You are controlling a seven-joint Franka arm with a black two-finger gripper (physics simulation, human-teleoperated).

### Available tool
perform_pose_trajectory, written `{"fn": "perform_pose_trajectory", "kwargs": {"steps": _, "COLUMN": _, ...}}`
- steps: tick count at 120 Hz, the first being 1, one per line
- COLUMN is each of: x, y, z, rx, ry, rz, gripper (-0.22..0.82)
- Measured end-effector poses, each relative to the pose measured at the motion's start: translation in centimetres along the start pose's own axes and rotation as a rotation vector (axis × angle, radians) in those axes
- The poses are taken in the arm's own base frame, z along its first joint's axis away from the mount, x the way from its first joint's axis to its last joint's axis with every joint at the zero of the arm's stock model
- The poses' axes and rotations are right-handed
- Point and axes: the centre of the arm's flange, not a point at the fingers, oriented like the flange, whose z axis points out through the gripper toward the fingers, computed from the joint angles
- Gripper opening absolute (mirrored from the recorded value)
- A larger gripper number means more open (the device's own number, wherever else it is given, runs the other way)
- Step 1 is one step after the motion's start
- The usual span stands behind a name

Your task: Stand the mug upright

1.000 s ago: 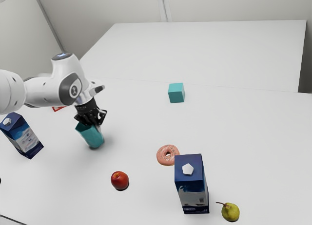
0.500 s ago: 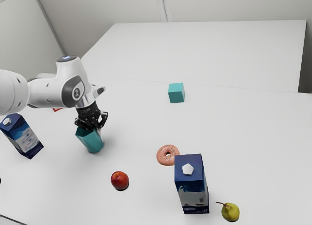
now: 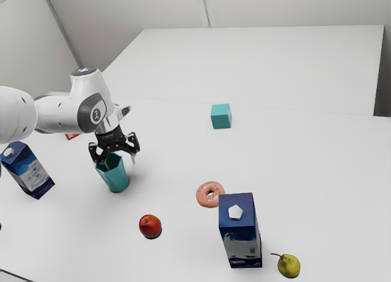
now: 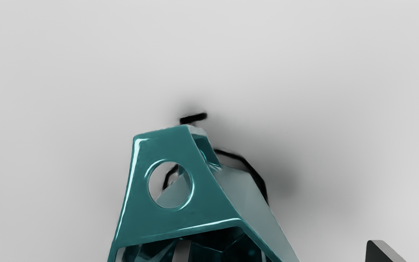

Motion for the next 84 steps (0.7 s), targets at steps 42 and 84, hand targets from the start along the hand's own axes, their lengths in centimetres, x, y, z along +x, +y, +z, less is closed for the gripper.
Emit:
{"fn": "perform_pose_trajectory", "kwargs": {"steps": 42, "x": 0.2, "y": 0.1, "z": -1.0, "rx": -0.023, "ry": 0.011, "rz": -0.024, "gripper": 0.59}}
{"fn": "perform_pose_trajectory", "kwargs": {"steps": 84, "x": 0.6, "y": 0.4, "z": -6.2, "rx": -0.091, "ry": 0.059, "rz": -0.002, "gripper": 0.60}}
